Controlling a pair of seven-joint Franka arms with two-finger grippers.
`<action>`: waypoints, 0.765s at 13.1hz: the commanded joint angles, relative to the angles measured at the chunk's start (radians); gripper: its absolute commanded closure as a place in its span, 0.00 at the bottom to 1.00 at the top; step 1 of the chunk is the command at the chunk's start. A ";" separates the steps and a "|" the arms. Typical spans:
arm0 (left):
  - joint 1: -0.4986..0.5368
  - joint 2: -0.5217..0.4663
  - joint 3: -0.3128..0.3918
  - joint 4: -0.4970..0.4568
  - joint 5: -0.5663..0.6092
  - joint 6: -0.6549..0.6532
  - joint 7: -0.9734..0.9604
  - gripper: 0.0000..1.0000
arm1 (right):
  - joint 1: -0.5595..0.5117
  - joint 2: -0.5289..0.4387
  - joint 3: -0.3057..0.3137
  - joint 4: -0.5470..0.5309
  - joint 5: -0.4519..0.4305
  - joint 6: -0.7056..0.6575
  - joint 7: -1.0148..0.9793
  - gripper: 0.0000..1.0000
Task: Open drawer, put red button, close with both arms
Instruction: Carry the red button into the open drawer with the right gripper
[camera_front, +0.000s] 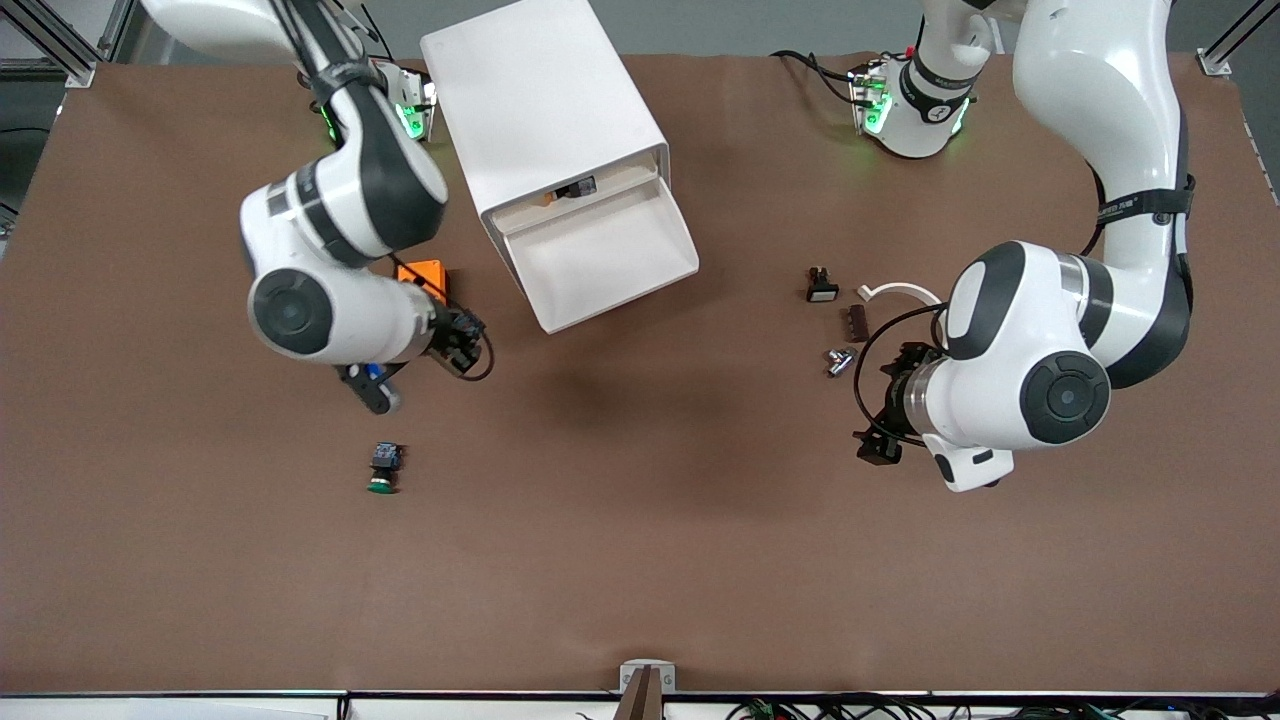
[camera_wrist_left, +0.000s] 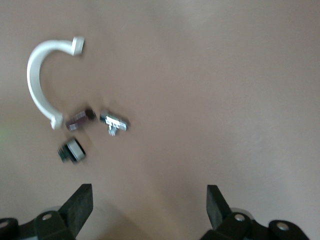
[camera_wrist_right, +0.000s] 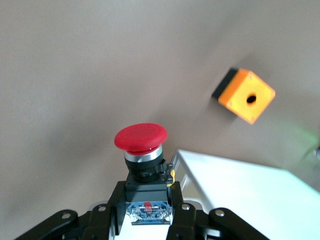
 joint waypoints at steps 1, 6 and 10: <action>0.001 -0.047 -0.001 -0.055 0.048 -0.026 0.244 0.00 | 0.090 -0.054 -0.011 -0.063 0.020 0.042 0.187 0.98; 0.008 -0.127 -0.006 -0.197 0.049 0.019 0.470 0.01 | 0.253 -0.080 -0.012 -0.212 0.037 0.290 0.511 0.98; 0.004 -0.240 -0.012 -0.446 0.048 0.225 0.611 0.01 | 0.328 -0.075 -0.012 -0.266 0.037 0.405 0.644 0.96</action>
